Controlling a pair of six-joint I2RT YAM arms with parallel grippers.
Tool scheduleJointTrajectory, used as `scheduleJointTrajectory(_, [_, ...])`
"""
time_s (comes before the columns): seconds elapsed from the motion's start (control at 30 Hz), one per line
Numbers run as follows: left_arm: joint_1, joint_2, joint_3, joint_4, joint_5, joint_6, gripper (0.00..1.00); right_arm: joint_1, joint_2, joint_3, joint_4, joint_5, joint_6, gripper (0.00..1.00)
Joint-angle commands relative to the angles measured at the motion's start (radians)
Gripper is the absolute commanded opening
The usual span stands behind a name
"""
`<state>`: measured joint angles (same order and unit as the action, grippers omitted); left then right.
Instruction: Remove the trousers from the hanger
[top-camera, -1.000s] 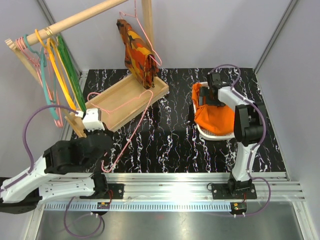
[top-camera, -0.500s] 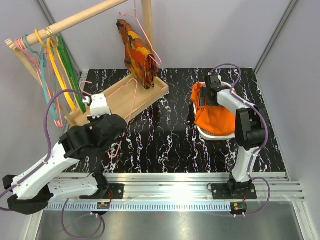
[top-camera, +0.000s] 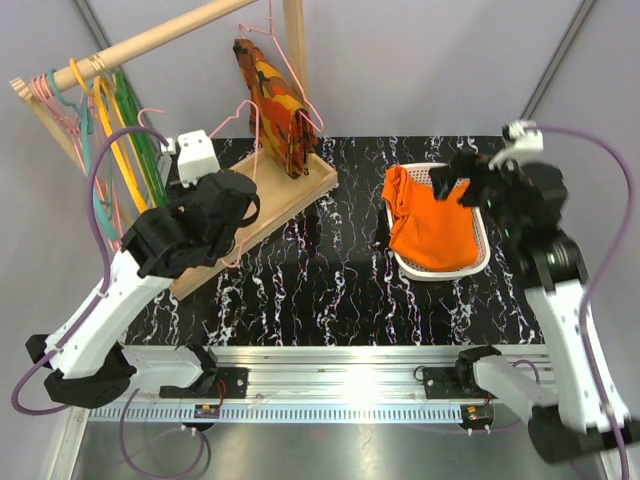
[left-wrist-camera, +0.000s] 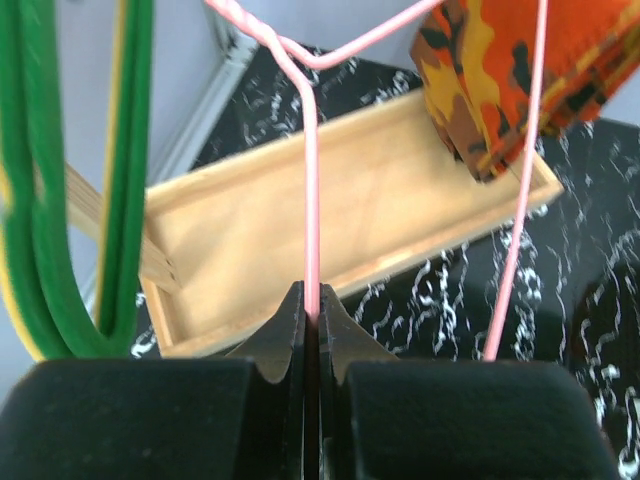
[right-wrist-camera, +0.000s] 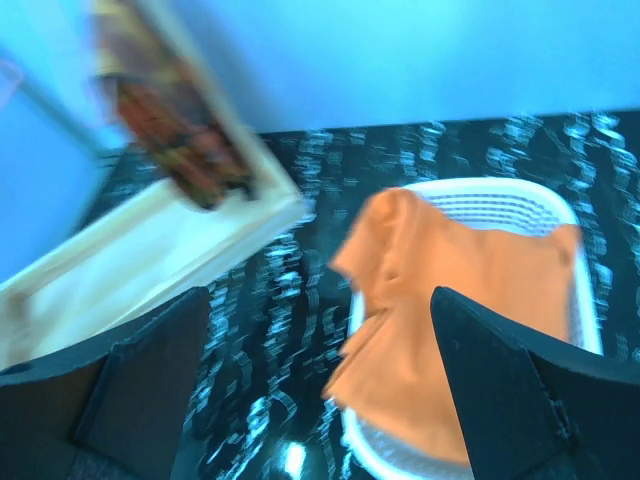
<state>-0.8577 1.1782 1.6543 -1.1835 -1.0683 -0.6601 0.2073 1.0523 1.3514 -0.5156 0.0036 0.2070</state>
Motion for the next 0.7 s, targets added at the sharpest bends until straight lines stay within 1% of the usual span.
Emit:
scheduleJointTrajectory(0.0, [0.042, 0.047, 0.154, 0.006, -0.093, 0.082, 0.00, 0.000, -0.179, -0.144, 0.015, -0.238, 0.054, 1.00])
scheduleJointTrajectory(0.1, [0.081, 0.098, 0.223, 0.019, -0.114, 0.138, 0.00, 0.000, -0.289, -0.221, 0.014, -0.254, 0.060, 0.99])
scheduleJointTrajectory(0.2, [0.108, 0.165, 0.303, 0.032, -0.168, 0.215, 0.00, 0.000, -0.307, -0.218, -0.062, -0.252, 0.068, 0.99])
scheduleJointTrajectory(0.33, [0.138, 0.280, 0.427, 0.005, -0.306, 0.330, 0.00, -0.002, -0.330, -0.238, -0.061, -0.306, 0.083, 0.99])
scheduleJointTrajectory(0.37, [0.150, 0.309, 0.435, 0.018, -0.309, 0.349, 0.00, 0.000, -0.337, -0.238, -0.060, -0.310, 0.088, 0.99])
scheduleJointTrajectory(0.43, [0.190, 0.317, 0.432, 0.053, -0.305, 0.414, 0.00, -0.002, -0.339, -0.232, -0.060, -0.315, 0.085, 0.99])
scheduleJointTrajectory(0.47, [0.200, 0.319, 0.399, 0.086, -0.305, 0.448, 0.00, -0.002, -0.337, -0.229, -0.061, -0.317, 0.085, 1.00])
scheduleJointTrajectory(0.5, [0.207, 0.311, 0.371, 0.190, -0.312, 0.549, 0.00, -0.002, -0.336, -0.225, -0.063, -0.320, 0.085, 0.99])
scheduleJointTrajectory(0.57, [0.230, 0.304, 0.317, 0.304, -0.321, 0.652, 0.00, -0.002, -0.330, -0.216, -0.063, -0.333, 0.085, 1.00])
scheduleJointTrajectory(0.6, [0.233, 0.304, 0.280, 0.408, -0.329, 0.707, 0.00, -0.002, -0.328, -0.216, -0.058, -0.336, 0.085, 0.99])
scheduleJointTrajectory(0.63, [0.244, 0.304, 0.260, 0.464, -0.346, 0.812, 0.00, -0.002, -0.325, -0.213, -0.057, -0.341, 0.086, 1.00])
scheduleJointTrajectory(0.67, [0.249, 0.305, 0.245, 0.519, -0.349, 0.864, 0.00, 0.000, -0.324, -0.213, -0.055, -0.343, 0.088, 1.00])
